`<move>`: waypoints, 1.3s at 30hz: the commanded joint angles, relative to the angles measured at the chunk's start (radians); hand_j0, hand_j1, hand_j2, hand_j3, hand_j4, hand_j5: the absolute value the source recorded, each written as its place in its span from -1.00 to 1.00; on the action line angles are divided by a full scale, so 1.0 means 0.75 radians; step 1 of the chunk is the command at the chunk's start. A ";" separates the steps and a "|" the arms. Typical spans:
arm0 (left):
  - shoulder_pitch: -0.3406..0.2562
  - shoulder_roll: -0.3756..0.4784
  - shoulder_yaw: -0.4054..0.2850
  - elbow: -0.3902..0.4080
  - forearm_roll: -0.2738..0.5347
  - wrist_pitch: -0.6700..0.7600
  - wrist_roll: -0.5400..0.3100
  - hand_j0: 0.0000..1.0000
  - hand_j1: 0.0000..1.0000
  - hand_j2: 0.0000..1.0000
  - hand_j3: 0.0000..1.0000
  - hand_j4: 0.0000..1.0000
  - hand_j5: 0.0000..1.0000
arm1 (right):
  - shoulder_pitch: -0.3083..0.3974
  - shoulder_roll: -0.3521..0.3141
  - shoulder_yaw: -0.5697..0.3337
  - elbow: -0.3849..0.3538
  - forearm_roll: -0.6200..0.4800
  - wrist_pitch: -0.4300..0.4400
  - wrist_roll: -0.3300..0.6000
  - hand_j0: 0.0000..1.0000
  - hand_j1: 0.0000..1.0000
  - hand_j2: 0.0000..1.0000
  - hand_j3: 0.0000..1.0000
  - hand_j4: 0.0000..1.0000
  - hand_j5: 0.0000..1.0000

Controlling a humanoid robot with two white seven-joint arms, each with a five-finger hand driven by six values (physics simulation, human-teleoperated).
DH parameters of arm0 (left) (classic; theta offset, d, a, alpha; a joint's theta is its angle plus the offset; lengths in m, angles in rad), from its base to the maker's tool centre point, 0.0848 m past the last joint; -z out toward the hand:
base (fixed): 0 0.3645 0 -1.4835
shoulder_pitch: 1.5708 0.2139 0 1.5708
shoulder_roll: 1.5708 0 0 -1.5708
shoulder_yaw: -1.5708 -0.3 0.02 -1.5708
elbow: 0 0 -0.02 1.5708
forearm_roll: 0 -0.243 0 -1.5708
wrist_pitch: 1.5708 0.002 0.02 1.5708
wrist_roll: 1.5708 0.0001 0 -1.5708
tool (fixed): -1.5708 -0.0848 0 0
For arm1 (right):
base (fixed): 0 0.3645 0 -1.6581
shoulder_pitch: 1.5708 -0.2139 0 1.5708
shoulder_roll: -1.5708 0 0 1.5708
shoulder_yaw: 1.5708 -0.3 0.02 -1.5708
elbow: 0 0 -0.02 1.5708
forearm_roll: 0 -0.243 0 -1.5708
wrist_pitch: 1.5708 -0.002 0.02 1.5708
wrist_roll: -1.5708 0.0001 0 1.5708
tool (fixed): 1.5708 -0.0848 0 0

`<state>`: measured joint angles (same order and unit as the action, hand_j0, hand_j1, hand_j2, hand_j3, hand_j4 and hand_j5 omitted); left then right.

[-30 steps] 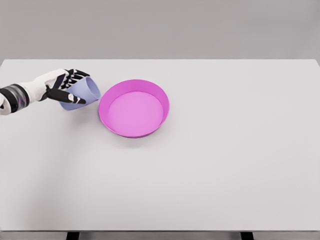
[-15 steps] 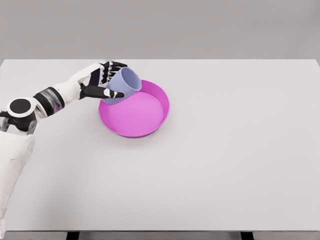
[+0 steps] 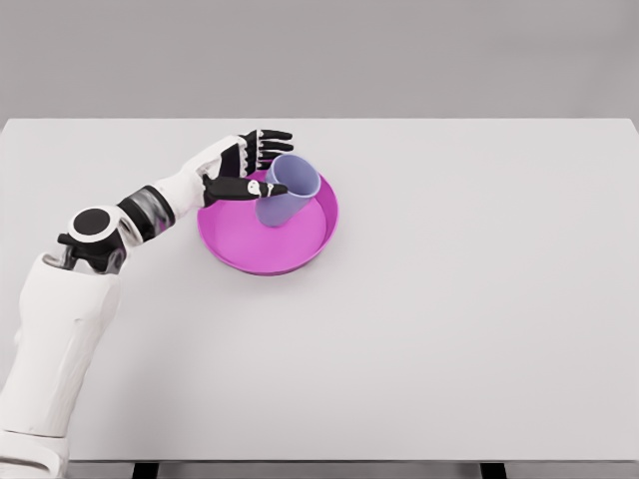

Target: Flip the cup with left arm and place it on the plate

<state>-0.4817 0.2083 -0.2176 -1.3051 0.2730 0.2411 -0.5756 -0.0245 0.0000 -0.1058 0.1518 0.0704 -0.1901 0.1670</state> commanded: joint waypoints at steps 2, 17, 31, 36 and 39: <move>0.000 0.002 0.006 0.008 0.033 0.000 -0.002 0.54 0.54 0.54 0.54 0.54 0.54 | 0.000 0.000 0.000 0.000 0.000 0.000 0.000 1.00 1.00 1.00 1.00 1.00 1.00; 0.018 0.111 0.006 0.006 0.045 0.000 -0.006 0.97 0.97 0.97 0.97 0.97 0.97 | 0.000 0.000 0.000 0.000 0.000 0.000 0.000 1.00 1.00 1.00 1.00 1.00 1.00; 0.029 0.180 0.063 0.002 0.043 0.000 -0.006 1.00 1.00 1.00 1.00 1.00 1.00 | 0.000 0.000 0.000 0.000 0.000 0.000 0.000 1.00 1.00 1.00 1.00 1.00 1.00; 0.029 0.254 0.102 0.000 0.043 0.000 -0.004 1.00 1.00 1.00 1.00 1.00 1.00 | 0.000 0.000 0.000 0.000 0.000 0.000 0.000 1.00 1.00 1.00 1.00 1.00 1.00; 0.045 0.326 0.104 -0.011 0.043 -0.002 -0.004 1.00 1.00 1.00 1.00 1.00 1.00 | 0.000 0.000 0.000 0.000 0.000 0.000 0.000 1.00 1.00 1.00 1.00 1.00 1.00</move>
<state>-0.4449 0.4190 -0.1442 -1.3073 0.2996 0.2404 -0.5784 -0.0245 0.0000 -0.1058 0.1518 0.0704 -0.1901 0.1670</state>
